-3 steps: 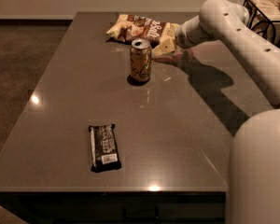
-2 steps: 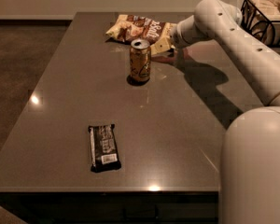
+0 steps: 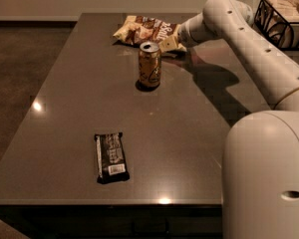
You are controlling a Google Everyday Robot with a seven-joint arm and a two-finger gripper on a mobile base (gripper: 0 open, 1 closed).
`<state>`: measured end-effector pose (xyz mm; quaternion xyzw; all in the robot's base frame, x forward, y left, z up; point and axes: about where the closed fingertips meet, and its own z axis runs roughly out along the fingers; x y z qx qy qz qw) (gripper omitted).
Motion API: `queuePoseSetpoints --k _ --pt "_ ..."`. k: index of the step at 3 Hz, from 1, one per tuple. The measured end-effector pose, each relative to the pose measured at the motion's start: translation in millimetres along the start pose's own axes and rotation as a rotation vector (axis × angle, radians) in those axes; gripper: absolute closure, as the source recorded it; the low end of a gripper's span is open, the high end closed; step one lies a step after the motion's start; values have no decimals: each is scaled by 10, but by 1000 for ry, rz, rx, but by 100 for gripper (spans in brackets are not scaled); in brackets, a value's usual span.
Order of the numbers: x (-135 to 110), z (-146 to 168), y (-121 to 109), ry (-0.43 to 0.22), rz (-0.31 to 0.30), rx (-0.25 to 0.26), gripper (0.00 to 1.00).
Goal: Pick brown chip bag
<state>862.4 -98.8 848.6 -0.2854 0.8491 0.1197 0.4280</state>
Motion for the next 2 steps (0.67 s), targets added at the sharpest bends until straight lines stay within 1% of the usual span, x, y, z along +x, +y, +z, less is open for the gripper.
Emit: queuePoseSetpoints --k 1,2 --pt "-8 11 -43 10 7 16 37" --pt "-6 -26 -69 20 8 22 61"
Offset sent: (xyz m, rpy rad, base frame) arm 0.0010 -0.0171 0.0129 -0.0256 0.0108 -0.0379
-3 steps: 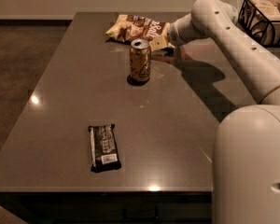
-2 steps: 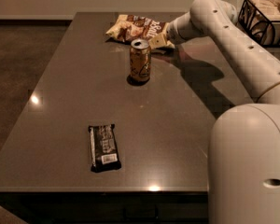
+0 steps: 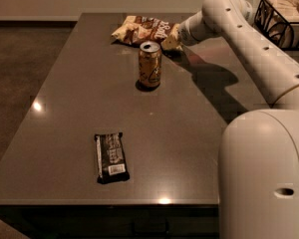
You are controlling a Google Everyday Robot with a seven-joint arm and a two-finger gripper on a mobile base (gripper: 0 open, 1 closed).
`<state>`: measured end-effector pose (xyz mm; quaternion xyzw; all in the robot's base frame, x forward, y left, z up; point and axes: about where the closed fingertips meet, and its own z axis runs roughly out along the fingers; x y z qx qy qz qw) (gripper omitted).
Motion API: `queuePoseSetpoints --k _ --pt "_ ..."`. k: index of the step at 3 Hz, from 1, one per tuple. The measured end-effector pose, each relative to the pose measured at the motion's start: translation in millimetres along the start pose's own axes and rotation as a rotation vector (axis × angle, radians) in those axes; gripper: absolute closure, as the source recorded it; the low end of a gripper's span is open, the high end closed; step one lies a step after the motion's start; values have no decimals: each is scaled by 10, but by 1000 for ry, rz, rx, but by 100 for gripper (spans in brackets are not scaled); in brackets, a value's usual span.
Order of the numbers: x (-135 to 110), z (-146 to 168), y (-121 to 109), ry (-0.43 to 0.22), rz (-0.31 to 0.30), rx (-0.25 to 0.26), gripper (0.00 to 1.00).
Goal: Pick brown chip bag
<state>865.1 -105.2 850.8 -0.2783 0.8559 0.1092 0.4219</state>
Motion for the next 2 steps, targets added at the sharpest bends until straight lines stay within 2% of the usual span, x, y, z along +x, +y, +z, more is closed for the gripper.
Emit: queuePoseSetpoints --k 1,2 --pt "-58 -234 -13 -30 -3 -15 84" --pt "-185 -656 17 -91 -40 -31 100"
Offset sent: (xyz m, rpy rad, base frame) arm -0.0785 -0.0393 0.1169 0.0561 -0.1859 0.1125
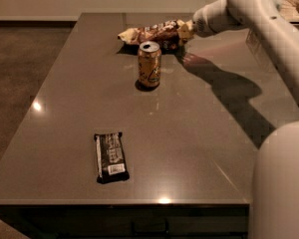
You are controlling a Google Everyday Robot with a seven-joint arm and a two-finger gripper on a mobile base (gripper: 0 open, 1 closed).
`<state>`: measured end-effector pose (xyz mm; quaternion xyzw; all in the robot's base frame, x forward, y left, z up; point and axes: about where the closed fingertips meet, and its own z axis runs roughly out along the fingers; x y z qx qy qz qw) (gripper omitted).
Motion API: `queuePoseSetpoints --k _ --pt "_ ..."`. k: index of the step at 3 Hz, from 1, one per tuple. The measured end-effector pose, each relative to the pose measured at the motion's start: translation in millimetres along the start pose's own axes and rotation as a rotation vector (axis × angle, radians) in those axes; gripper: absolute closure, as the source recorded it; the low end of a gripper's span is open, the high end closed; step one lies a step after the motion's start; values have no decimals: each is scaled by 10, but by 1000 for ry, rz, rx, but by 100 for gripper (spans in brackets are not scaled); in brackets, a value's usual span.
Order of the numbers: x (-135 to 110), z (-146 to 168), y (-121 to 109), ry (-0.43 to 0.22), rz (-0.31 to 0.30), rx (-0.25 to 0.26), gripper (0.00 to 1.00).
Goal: Pick brown chip bag
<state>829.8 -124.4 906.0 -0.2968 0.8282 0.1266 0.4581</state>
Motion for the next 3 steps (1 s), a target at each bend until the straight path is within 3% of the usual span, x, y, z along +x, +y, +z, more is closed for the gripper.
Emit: queuePoseSetpoints --k 2,3 --pt "-448 -853 233 -99 -143 -21 100" --pt "-679 -1076 333 -113 -207 -23 100"
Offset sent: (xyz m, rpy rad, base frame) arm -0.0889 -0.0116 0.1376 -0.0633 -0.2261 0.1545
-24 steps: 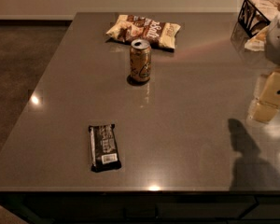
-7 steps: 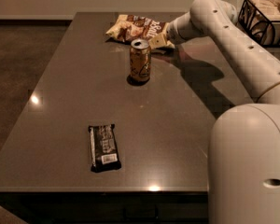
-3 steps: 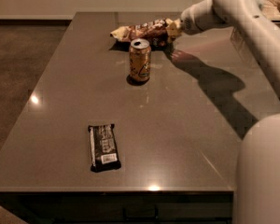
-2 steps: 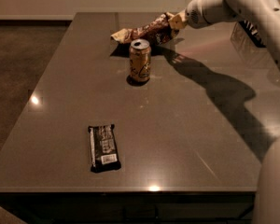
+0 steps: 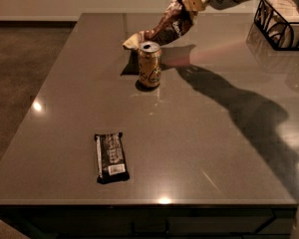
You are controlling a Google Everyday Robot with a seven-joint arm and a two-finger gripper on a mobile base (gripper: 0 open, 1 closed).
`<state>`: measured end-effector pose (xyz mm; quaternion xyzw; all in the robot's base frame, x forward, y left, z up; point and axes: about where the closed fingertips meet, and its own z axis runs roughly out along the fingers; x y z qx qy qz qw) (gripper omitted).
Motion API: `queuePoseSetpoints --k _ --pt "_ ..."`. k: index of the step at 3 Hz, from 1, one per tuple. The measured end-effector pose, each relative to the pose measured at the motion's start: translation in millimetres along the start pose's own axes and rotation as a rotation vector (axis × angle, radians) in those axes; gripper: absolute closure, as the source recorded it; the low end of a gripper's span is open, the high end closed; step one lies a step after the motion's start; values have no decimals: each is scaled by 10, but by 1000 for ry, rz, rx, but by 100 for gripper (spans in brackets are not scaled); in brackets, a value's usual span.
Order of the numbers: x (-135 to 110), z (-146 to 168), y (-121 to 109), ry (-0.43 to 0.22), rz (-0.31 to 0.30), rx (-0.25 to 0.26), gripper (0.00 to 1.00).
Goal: Pick brown chip bag
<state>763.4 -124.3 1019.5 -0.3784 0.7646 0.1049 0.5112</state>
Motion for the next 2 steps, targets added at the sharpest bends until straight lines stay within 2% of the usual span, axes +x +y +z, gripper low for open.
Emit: queuePoseSetpoints --k 1,2 --pt "-284 -106 58 -11 -54 -1 100" --pt "-284 -105 58 -11 -54 -1 100"
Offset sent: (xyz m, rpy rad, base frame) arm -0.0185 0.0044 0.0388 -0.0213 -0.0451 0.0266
